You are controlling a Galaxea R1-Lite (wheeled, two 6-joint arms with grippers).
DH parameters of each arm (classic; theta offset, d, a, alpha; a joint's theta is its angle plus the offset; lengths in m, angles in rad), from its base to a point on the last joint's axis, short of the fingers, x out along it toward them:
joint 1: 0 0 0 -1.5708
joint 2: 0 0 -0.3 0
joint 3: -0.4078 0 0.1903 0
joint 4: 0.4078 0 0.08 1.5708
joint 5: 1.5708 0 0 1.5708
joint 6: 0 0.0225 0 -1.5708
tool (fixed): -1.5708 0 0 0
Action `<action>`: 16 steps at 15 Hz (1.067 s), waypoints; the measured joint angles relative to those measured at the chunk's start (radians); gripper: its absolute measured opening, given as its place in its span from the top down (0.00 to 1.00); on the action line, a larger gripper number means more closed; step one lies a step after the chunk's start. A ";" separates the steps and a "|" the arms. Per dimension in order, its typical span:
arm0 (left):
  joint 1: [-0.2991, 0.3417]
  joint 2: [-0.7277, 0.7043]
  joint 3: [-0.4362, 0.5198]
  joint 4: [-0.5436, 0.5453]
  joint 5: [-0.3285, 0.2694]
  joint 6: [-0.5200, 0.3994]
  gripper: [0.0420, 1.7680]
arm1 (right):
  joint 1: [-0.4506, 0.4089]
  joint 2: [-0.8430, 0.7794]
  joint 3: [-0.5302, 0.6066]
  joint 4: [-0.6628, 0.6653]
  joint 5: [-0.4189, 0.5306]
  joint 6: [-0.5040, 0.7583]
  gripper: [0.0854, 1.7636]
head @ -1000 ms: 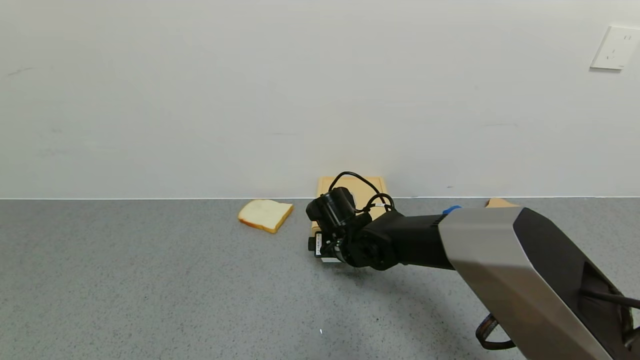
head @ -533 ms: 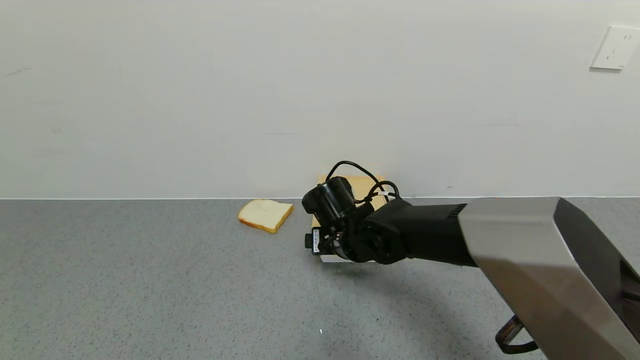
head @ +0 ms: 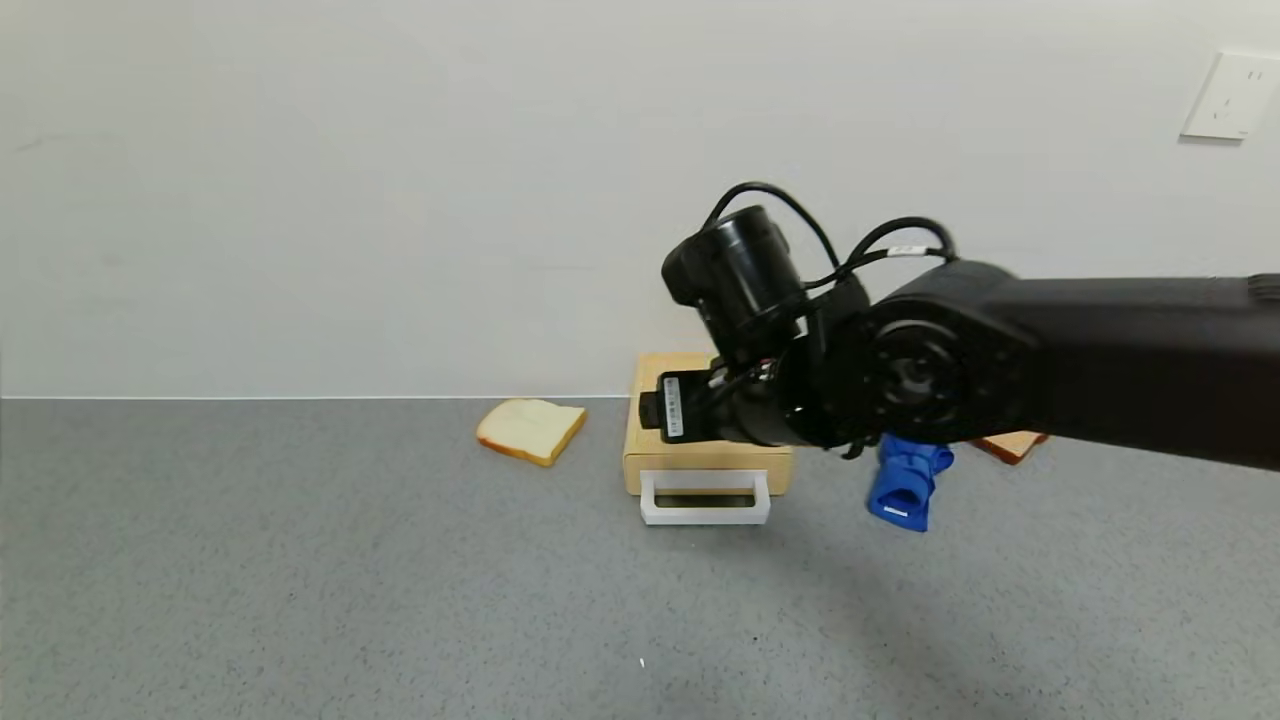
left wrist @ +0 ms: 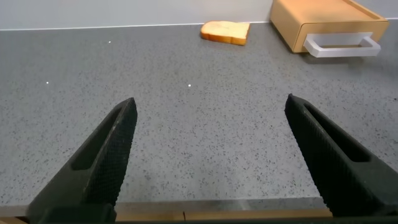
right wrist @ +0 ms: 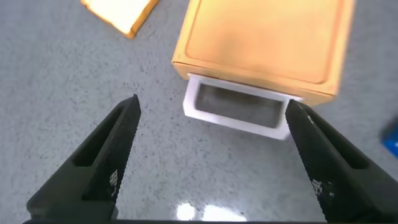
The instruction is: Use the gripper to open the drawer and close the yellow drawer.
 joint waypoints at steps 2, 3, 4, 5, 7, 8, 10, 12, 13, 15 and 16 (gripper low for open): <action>0.000 0.000 0.000 0.000 0.000 0.000 0.03 | -0.020 -0.106 0.086 0.000 0.020 -0.030 0.03; 0.000 0.000 0.000 0.000 0.000 0.000 0.03 | -0.034 -0.158 0.137 -0.003 0.041 -0.045 0.03; 0.000 0.000 0.000 0.000 0.000 0.000 0.03 | -0.052 -0.211 0.192 -0.006 0.065 -0.062 0.03; 0.000 0.000 0.000 0.000 0.000 0.000 0.03 | -0.074 -0.267 0.255 -0.016 0.095 -0.081 0.03; 0.000 0.000 0.000 0.000 0.000 0.000 0.03 | -0.118 -0.372 0.379 -0.059 0.161 -0.119 0.03; 0.000 0.000 0.000 0.000 0.000 0.000 0.03 | -0.143 -0.428 0.443 -0.098 0.192 -0.134 0.03; 0.000 0.000 0.000 0.000 0.000 0.000 0.03 | -0.177 -0.530 0.553 -0.154 0.227 -0.155 0.03; 0.000 0.000 0.000 0.000 0.000 0.000 0.03 | -0.196 -0.635 0.652 -0.174 0.238 -0.173 0.03; 0.000 0.000 0.000 0.000 0.000 0.000 0.03 | -0.202 -0.690 0.698 -0.179 0.240 -0.181 0.03; 0.000 0.000 0.000 0.000 0.000 0.000 0.03 | -0.206 -0.795 0.776 -0.181 0.241 -0.199 0.03; 0.000 0.000 0.000 0.000 0.000 0.000 0.03 | -0.208 -0.854 0.815 -0.183 0.241 -0.207 0.03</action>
